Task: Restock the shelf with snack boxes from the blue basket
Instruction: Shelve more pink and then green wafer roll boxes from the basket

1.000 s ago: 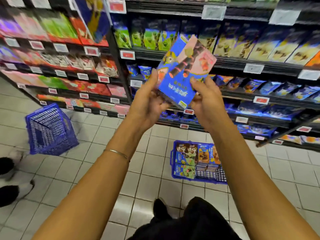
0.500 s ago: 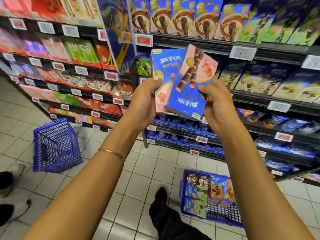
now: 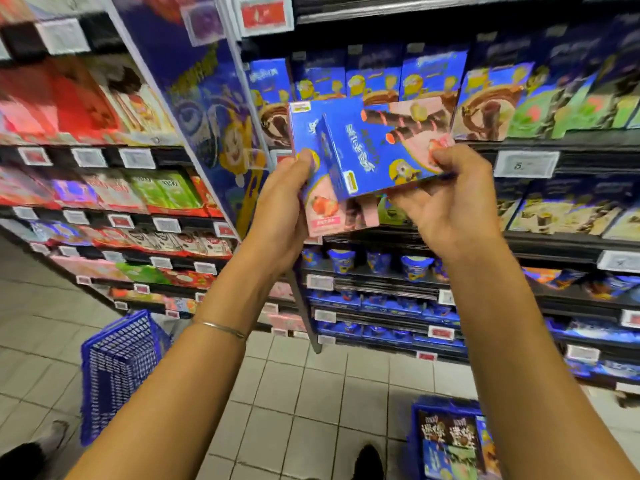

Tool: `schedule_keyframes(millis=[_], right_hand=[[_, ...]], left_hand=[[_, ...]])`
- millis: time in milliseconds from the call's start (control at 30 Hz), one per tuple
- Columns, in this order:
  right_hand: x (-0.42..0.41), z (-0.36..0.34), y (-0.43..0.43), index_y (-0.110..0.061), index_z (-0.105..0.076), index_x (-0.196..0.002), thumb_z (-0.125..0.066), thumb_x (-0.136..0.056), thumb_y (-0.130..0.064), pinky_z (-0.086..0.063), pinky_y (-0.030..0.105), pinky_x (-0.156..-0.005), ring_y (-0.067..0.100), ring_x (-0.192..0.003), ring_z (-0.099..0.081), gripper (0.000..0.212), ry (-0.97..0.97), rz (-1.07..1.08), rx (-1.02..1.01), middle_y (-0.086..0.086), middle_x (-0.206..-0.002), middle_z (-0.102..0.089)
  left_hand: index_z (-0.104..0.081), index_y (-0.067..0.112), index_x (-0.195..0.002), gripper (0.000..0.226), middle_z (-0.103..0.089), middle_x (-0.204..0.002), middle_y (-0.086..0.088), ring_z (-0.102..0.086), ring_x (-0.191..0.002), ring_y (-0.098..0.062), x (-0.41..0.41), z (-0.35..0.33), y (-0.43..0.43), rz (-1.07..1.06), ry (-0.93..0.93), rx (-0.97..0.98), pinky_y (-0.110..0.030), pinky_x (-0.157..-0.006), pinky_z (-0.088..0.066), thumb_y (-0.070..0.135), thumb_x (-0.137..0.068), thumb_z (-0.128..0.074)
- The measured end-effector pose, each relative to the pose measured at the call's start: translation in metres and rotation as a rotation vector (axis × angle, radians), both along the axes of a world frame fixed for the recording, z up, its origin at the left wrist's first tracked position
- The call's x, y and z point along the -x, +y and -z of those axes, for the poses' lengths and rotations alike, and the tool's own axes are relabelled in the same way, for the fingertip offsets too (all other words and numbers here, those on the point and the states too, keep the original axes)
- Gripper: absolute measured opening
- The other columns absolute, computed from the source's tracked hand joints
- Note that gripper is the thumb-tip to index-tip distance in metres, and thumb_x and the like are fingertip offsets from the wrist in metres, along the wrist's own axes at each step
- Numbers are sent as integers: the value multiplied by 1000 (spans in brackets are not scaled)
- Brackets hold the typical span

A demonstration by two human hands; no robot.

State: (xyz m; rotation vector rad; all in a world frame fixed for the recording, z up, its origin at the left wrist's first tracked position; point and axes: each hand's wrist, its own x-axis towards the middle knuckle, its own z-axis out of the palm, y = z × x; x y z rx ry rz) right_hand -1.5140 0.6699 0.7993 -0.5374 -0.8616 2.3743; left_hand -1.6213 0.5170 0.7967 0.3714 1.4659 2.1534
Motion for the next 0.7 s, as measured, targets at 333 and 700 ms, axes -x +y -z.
schedule_keyframes(millis=[333,700], right_hand=[[51,-19,-22,-18,-60,-110,-67,-90,-15,-43,30,-76,9,-81,-65,21,-147,170,-248,-8,-87,-68],[75,-71,-9,-20,-60,-113,-70,-78,-19,-53,31,-72,12,-88,-67,36,-152,280,-792,-5,-99,-70]], left_hand=[[-55,-3,-140,54,-70,-134,-19,-69,-119,-36,49,-25,24,21,238,-107,-53,-105,-56,25,-96,-65],[-70,18,-106,42,-79,-111,-10,-75,-103,-31,100,-61,32,-45,440,-147,-51,-89,-60,47,-77,-80]])
